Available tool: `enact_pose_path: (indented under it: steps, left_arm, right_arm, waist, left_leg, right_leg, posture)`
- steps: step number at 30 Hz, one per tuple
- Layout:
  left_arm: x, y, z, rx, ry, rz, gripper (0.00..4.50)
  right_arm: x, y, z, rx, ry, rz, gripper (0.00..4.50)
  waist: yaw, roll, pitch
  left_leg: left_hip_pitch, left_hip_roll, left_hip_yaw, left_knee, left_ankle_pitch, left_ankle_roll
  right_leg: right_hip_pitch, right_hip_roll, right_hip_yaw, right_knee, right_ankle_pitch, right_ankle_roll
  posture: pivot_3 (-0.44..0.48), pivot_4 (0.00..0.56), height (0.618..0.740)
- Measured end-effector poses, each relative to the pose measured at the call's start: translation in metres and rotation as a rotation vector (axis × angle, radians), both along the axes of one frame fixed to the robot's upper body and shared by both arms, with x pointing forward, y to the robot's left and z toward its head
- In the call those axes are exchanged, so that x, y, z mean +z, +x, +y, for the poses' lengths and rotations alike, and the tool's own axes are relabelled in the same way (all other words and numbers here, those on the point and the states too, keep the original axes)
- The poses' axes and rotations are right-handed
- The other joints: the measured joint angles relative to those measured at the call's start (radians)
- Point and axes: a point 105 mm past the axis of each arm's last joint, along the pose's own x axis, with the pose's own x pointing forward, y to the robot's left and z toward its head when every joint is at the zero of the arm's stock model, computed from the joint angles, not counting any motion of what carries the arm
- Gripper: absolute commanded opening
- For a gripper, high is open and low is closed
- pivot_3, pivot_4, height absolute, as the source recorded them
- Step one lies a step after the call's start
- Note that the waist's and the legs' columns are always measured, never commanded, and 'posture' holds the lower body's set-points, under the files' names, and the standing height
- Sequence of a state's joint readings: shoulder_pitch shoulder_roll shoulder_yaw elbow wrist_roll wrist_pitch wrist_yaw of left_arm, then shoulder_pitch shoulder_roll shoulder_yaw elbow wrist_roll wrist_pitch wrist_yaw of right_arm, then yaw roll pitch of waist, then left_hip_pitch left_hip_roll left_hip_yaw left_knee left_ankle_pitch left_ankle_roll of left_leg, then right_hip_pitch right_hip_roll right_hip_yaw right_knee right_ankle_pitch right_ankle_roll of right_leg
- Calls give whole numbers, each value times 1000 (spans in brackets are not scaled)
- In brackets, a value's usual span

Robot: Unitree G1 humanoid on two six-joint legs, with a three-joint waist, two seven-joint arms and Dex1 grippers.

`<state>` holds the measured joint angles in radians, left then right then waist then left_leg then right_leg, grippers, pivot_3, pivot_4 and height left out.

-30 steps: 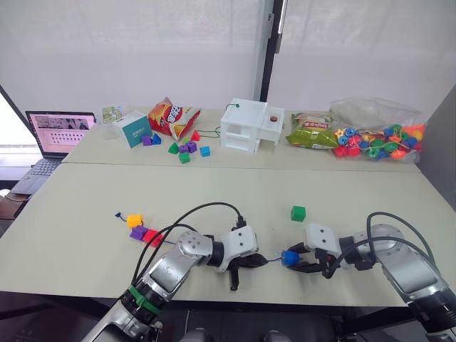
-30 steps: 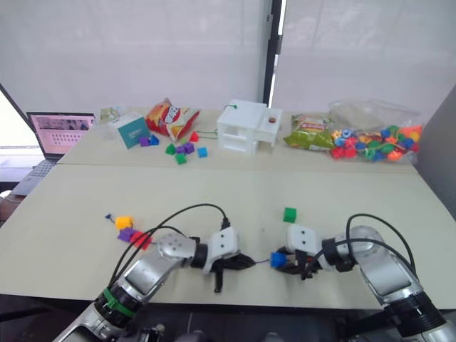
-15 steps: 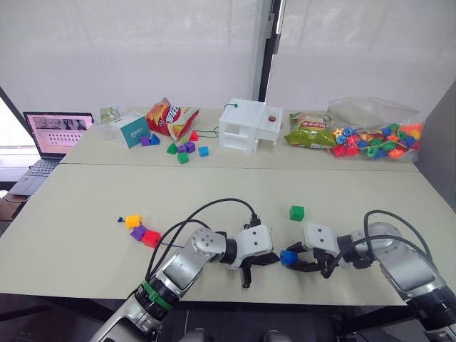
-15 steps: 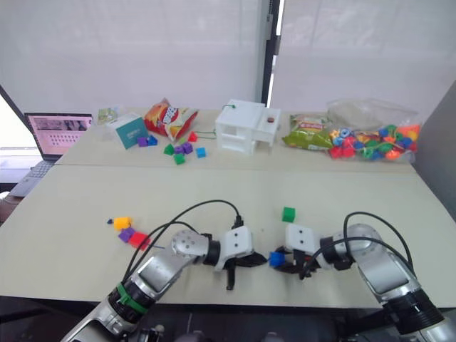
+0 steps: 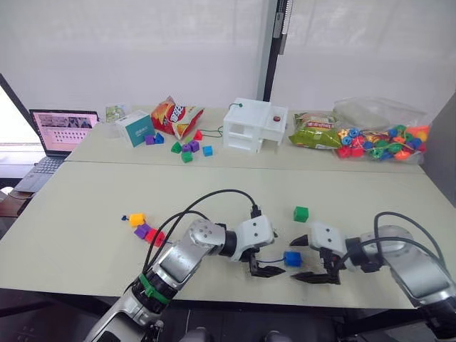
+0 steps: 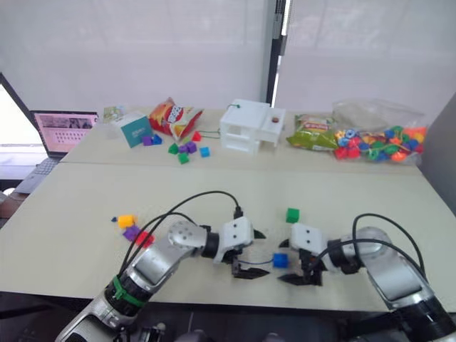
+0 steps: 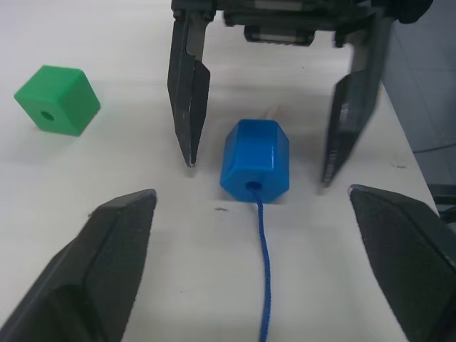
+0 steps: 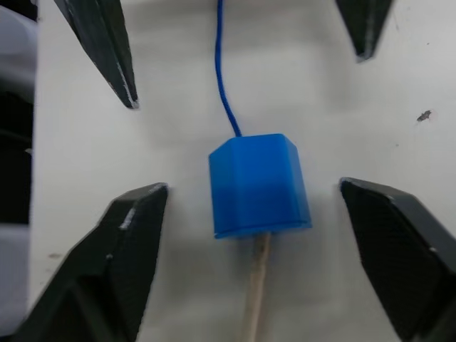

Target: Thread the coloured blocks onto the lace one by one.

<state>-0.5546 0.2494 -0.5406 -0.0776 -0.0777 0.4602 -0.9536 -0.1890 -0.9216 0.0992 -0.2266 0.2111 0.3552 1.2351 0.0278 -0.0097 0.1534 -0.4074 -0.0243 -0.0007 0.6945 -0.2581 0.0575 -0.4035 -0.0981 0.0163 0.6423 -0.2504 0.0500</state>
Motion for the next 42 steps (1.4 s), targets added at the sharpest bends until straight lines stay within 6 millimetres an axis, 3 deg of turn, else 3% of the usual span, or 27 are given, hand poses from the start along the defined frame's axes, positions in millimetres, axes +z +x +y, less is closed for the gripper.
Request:
enact_pose_path:
  steps: [7, 10, 17, 22, 36, 42]
  left_arm:
    - [-19, 0, -23, -32, 51, 0, 4475]
    - [-23, 6, -28, -17, 62, -9, 3690]
    - [-26, 9, -32, -36, 69, -32, 1370]
    - [-26, 8, -33, -48, 66, -27, 1299]
    - [-26, 7, -28, -48, 76, -26, 1299]
    - [-27, 6, -8, -19, 78, -14, 1299]
  right_arm:
    - [0, -8, -18, -67, -23, 8, 4468]
    - [-1, -8, -19, -71, -16, 4, 4500]
    - [-9, -3, -22, -95, 6, -7, 4500]
    - [-8, -1, -22, -94, 8, -16, 4500]
    - [-17, -1, -24, -55, -2, -35, 16]
    - [-16, 0, -24, -59, -1, -43, 0]
  waist:
    - [-2, 0, 0]
    - [-4, -1, 0]
    - [-3, -1, 0]
    - [-4, -1, 0]
    - [-5, -1, 0]
    - [-9, 0, 0]
  left_leg:
    - [0, 0, 0, 0, 0, 0]
    - [0, 1, 0, 0, 0, 0]
    - [0, 0, 1, 0, 0, 0]
    - [0, 0, 1, 0, 0, 0]
    - [1, 0, 1, 0, 0, 0]
    - [1, 1, 1, 0, 0, 0]
  right_leg:
    - [0, 1, 0, 0, 0, 0]
    - [0, 2, 0, 0, 0, 0]
    - [0, 1, 0, 0, 0, 0]
    - [0, 1, 0, 0, 0, 0]
    - [1, 1, 0, 0, 0, 0]
    - [0, 1, 1, 0, 0, 0]
  posture:
    - [0, 150, 740]
    - [0, 150, 740]
    - [0, 150, 740]
    - [0, 150, 740]
    - [0, 150, 740]
    - [0, 150, 740]
